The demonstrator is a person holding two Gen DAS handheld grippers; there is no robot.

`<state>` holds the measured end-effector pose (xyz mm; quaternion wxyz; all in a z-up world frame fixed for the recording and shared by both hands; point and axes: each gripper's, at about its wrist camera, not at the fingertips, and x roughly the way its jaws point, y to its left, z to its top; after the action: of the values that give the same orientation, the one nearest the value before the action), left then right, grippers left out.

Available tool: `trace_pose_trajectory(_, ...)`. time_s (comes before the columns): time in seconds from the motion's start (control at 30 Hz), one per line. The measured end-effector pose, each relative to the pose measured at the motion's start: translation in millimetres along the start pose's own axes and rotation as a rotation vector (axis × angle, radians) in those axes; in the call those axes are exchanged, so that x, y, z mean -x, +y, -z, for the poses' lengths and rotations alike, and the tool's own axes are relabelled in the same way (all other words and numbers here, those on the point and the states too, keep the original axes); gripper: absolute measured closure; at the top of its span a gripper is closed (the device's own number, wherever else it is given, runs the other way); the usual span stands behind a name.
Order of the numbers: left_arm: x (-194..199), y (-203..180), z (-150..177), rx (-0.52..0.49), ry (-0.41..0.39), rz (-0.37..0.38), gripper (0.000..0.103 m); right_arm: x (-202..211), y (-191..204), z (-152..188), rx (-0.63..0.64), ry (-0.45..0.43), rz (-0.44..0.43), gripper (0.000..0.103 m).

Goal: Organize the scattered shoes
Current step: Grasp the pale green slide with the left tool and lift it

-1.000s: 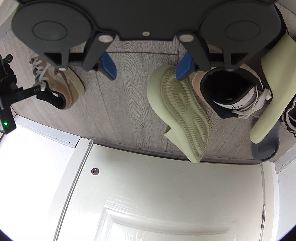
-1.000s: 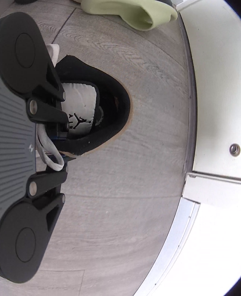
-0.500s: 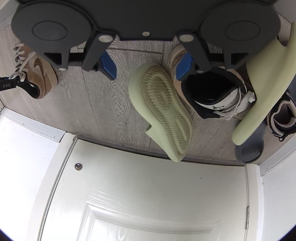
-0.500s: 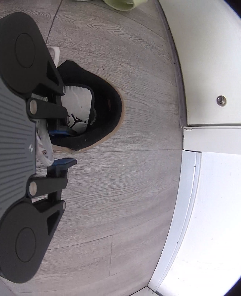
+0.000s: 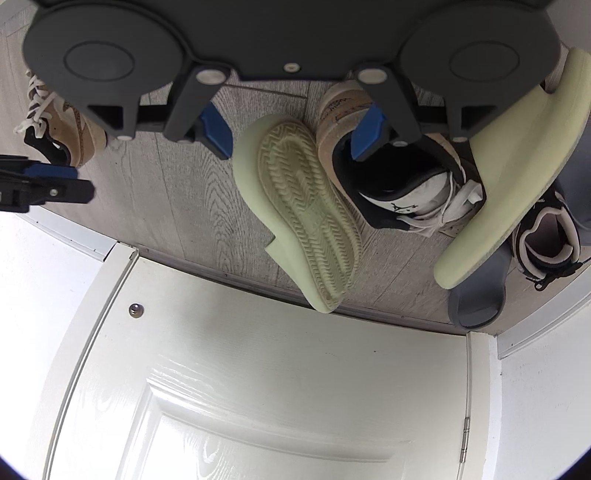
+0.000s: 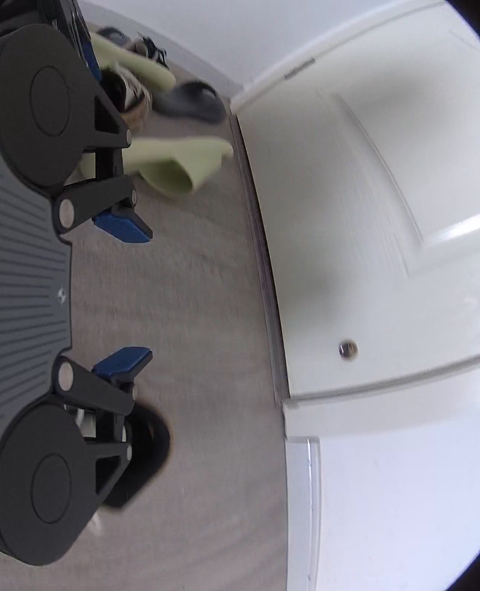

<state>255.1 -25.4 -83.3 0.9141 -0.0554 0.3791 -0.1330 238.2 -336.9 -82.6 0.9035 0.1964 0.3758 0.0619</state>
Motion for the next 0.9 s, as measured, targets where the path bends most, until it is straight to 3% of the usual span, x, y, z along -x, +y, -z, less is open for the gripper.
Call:
trace_pose_trajectory(0.1,-2,5,0,0.006,0.000,-0.027,0.031,-32,36,-8,0.072,0.021,-0.126,0.039)
trace_pose_trajectory(0.2,-6,14,-3,0.045,0.015,-0.041,0.031,-62,52,-9,0.100,0.018,-0.182,0.039)
trace_pose_trajectory(0.3,-15,15,-8,0.065,0.050,-0.005,0.031,-67,51,-8,0.010,0.017,-0.154,0.039)
trace_pose_trajectory(0.47,-33,-29,-14,-0.067,0.058,0.001,0.031,-39,39,-7,0.048,-0.027,-0.034,0.039)
trace_pose_trajectory(0.53,-48,-54,-21,-0.153,0.069,-0.041,0.031,-31,30,-9,0.029,-0.048,-0.002,0.039)
trace_pose_trajectory(0.73,-121,-93,-54,-0.280,0.163,-0.332,0.031,-27,3,-15,-0.051,-0.079,0.035,0.039)
trace_pose_trajectory(0.83,-150,-87,-51,-0.280,0.267,-0.342,0.031,-25,5,-16,-0.017,-0.088,0.046,0.039)
trace_pose_trajectory(0.9,-161,-77,-43,-0.235,0.329,-0.313,0.039,-25,9,-16,0.014,-0.098,0.053,0.039)
